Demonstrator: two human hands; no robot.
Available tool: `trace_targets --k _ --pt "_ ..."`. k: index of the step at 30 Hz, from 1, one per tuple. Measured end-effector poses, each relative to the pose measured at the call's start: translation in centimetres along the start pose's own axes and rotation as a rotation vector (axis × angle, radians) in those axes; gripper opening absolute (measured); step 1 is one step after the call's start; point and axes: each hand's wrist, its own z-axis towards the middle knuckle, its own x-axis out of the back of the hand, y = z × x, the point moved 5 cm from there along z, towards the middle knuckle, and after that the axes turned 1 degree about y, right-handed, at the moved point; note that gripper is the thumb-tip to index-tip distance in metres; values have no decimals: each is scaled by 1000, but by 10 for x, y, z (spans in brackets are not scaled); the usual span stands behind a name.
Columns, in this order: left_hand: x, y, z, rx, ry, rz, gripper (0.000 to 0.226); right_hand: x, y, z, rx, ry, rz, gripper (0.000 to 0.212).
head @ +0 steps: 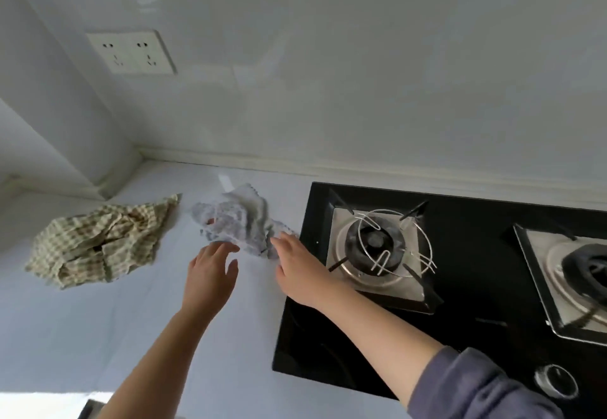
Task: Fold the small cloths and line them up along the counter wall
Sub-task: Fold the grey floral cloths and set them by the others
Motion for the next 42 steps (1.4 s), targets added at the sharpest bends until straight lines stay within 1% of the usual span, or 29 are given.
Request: trace_targets --k 2,4,6,8,9,11,13,14,16,17,18,20,22,24,25,27,28,29,30,32,33,34,36,37,38,40,41,42 --pt "-4 -24 44 -34 -13 -15 22 -26 -3 40 -99 42 43 57" --pt "-13 -40 85 -99 -20 -33 25 -49 -3 75 -195 97 68 59" --pt "-27 -48 118 -165 -43 -26 36 -68 -1 104 -265 167 49 59" --pt "-44 -54 141 -185 -93 -9 46 -85 4 125 -305 267 18 56" --pt "-54 -59 149 -191 -116 -3 46 -94 7 132 -324 305 -21 55" --pt "-71 -69 155 -244 -104 -4 34 -108 11 139 -336 380 -163 58" --pt "-80 -81 155 -311 3 -79 14 -115 13 142 -328 451 -252 62" --pt "-83 -87 152 -345 67 -141 9 -118 15 142 -318 485 -264 61" --pt "-81 -96 146 -379 187 -268 13 -121 18 139 -288 556 -272 61" --pt "-78 -99 143 -363 225 -355 14 -121 19 138 -272 587 -265 61" --pt "-74 -102 141 -330 258 -457 14 -122 20 137 -258 604 -249 63" --pt "-63 -110 135 -224 348 -675 11 -123 21 137 -249 584 -227 70" --pt "-49 -119 127 -135 484 -858 10 -123 19 135 -248 597 -217 76" --pt "-34 -127 118 -143 571 -968 9 -120 16 132 -256 613 -189 78" --pt "-26 -130 113 -191 587 -978 11 -118 15 130 -258 620 -207 80" --pt "-16 -132 100 -344 561 -935 21 -116 3 125 -209 622 -292 83" --pt "-13 -132 90 -426 520 -917 30 -115 -6 121 -153 609 -290 84" --pt "-12 -133 77 -492 470 -904 36 -116 -16 116 -85 595 -263 79" --pt "-12 -136 63 -545 422 -891 39 -118 -27 109 -12 613 -245 68" --pt "-12 -142 36 -628 336 -850 45 -121 -44 88 94 770 -258 34" --pt "-12 -148 23 -646 300 -807 48 -124 -47 77 124 850 -244 23" --pt "-11 -156 11 -654 280 -742 51 -127 -48 66 155 899 -208 16" --pt "-15 -174 -7 -679 263 -581 54 -133 -53 46 240 944 -205 13" --pt "-17 -181 -12 -711 259 -494 50 -136 -55 39 260 919 -205 14" --pt "-19 -186 -16 -760 253 -410 40 -140 -56 35 249 848 -173 15" --pt "-24 -189 -20 -847 187 -292 20 -151 -56 33 188 583 -9 19" --pt "-25 -188 -20 -865 138 -272 16 -155 -54 32 154 484 96 21" --pt "-26 -187 -20 -866 97 -275 16 -154 -52 32 133 469 162 22"
